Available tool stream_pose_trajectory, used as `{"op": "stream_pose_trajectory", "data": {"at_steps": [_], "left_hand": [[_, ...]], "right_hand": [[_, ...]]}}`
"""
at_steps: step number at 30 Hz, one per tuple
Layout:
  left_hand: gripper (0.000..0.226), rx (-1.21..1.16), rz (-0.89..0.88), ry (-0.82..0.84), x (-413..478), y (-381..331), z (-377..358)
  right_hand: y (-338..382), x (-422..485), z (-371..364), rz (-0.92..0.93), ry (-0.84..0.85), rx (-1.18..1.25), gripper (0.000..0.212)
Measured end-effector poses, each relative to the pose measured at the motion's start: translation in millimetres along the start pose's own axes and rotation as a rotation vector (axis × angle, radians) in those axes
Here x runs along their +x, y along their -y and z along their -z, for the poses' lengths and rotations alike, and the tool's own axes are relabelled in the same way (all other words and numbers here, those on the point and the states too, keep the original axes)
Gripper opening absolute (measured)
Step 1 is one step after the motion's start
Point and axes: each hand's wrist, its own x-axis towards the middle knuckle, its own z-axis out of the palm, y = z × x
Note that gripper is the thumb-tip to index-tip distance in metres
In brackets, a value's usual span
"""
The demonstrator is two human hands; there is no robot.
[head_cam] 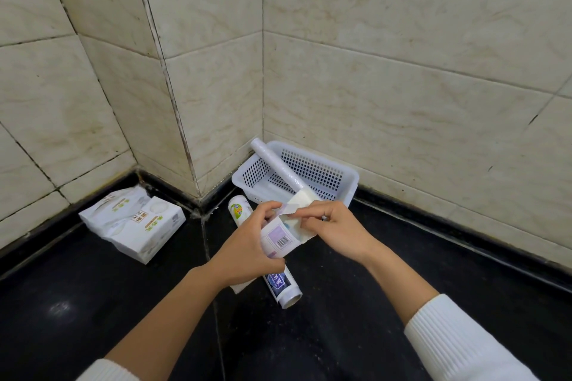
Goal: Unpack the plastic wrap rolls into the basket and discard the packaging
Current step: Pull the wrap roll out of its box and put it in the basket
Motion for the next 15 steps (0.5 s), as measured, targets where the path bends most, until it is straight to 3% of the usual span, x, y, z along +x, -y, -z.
{"op": "stream_pose_trajectory", "data": {"at_steps": [6, 15], "left_hand": [[0.098, 0.084, -0.015, 0.021, -1.8, -2.9, -1.0], [0.108, 0.149, -0.009, 0.095, -2.1, -4.1, 6.2]], "right_hand": [[16.9, -5.2, 2.2, 0.039, 0.116, -0.046, 0.019], [23.6, -5.6, 6.7, 0.047, 0.276, -0.265, 0.041]]}}
